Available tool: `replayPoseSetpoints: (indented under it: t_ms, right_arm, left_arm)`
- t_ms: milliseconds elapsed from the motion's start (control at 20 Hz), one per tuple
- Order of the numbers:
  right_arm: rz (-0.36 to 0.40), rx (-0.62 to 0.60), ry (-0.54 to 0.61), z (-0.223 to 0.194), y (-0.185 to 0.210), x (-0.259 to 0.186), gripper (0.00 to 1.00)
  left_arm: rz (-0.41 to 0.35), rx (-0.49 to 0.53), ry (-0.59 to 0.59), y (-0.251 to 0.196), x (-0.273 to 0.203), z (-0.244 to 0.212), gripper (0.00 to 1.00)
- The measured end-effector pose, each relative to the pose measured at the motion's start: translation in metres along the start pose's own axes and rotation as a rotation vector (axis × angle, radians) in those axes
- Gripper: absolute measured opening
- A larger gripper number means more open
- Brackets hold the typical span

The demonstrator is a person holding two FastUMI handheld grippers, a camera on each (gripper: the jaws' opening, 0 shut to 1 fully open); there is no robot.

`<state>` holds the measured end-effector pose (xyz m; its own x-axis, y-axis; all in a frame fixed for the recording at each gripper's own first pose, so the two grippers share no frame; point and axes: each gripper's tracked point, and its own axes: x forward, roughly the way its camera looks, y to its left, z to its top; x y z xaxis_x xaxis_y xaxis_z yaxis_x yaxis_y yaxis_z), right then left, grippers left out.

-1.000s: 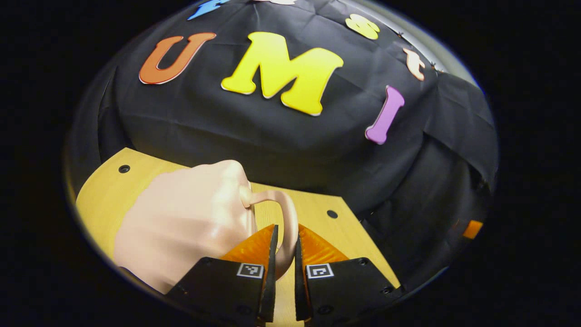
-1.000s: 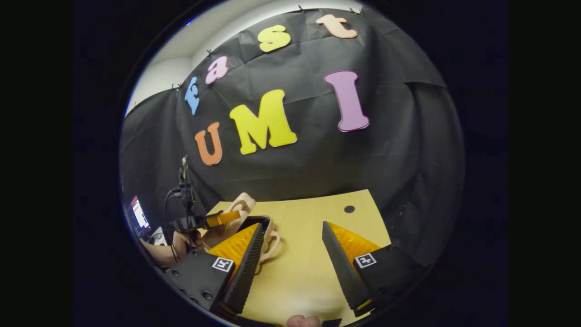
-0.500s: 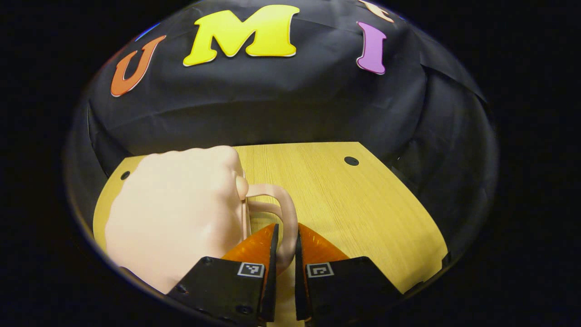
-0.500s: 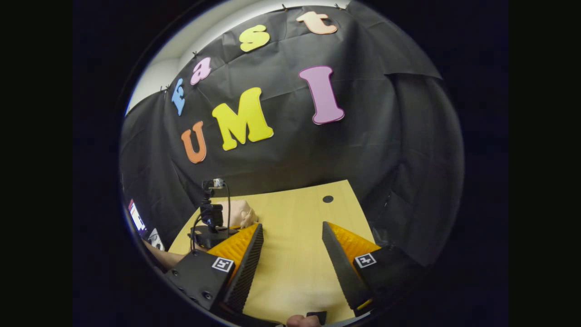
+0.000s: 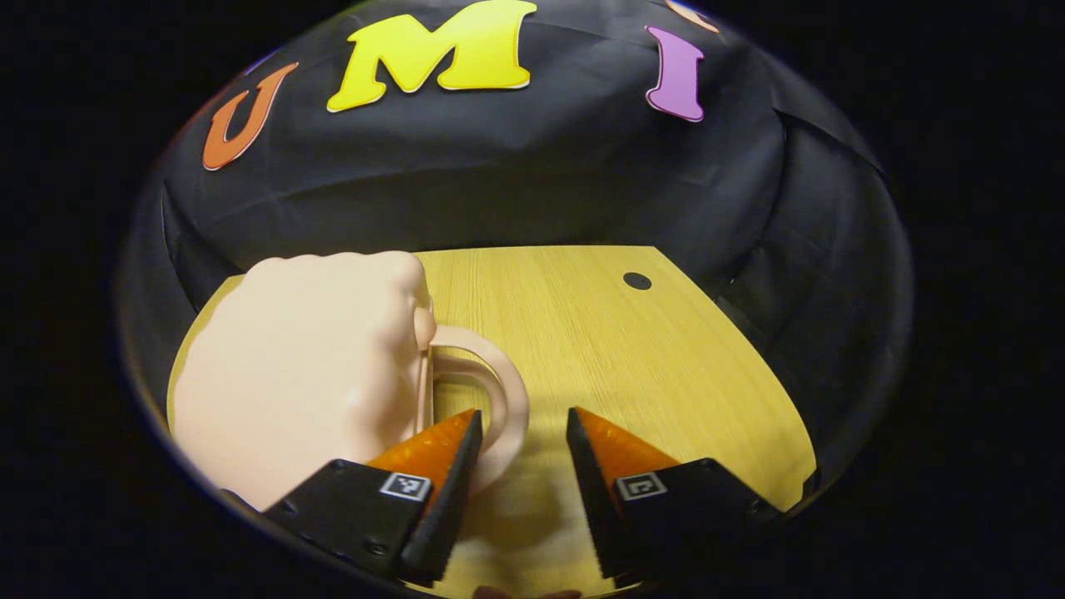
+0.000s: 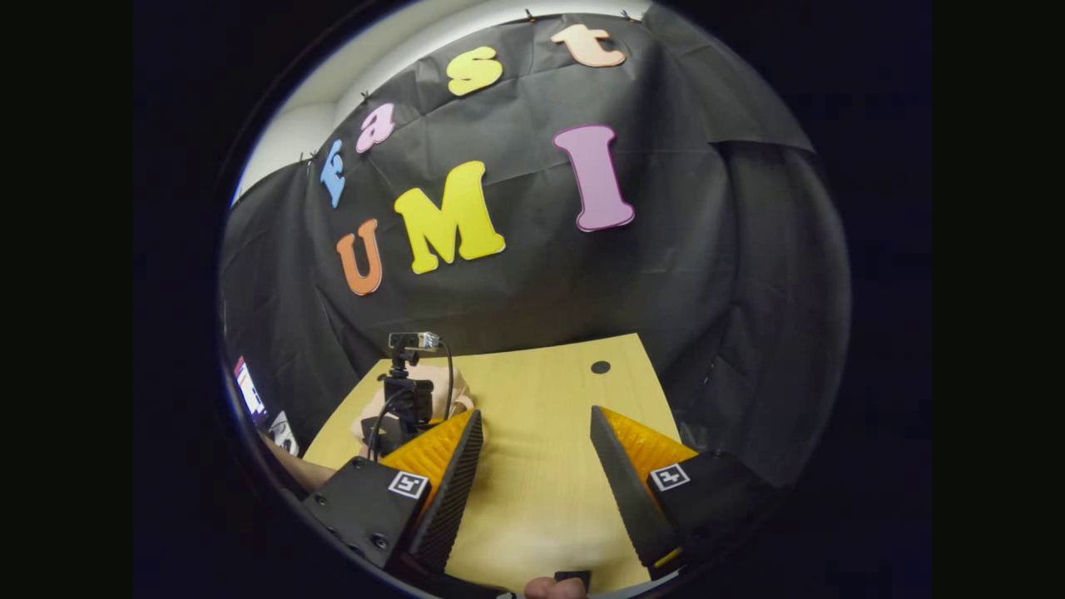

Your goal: First open the suitcase, pack the skin care products into it, and then close the suitcase.

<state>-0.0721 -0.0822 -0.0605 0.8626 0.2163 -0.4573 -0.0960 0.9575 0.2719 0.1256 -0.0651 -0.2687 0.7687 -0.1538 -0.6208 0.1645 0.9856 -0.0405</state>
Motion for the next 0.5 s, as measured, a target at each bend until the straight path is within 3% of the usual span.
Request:
replayPoseSetpoints:
  t_ms: [50, 100, 200, 250, 400, 500]
  right_arm:
    - [-0.013, -0.014, -0.016, 0.004, 0.001, 0.003, 0.78]
    - [-0.03, -0.033, -0.04, 0.01, 0.003, 0.008, 0.78]
    - [-0.06, -0.067, -0.096, 0.027, 0.011, 0.016, 0.78]
    - [-0.075, -0.083, -0.125, 0.037, 0.016, 0.021, 0.78]
    - [-0.109, -0.131, -0.21, 0.07, 0.036, 0.037, 0.78]
    - [-0.122, -0.147, -0.273, 0.094, 0.055, 0.045, 0.78]
  left_arm:
    - [0.009, 0.004, -0.024, 0.002, -0.01, 0.008, 0.76]
    - [0.014, 0.008, -0.062, 0.003, -0.022, 0.02, 0.95]
    - [0.028, 0.006, -0.152, 0.01, -0.048, 0.05, 0.95]
    - [0.039, 0.004, -0.207, 0.018, -0.064, 0.07, 0.85]
    - [0.048, -0.054, -0.4, 0.031, -0.125, 0.139, 0.86]
    - [0.095, -0.053, -0.52, 0.048, -0.165, 0.177, 0.89]
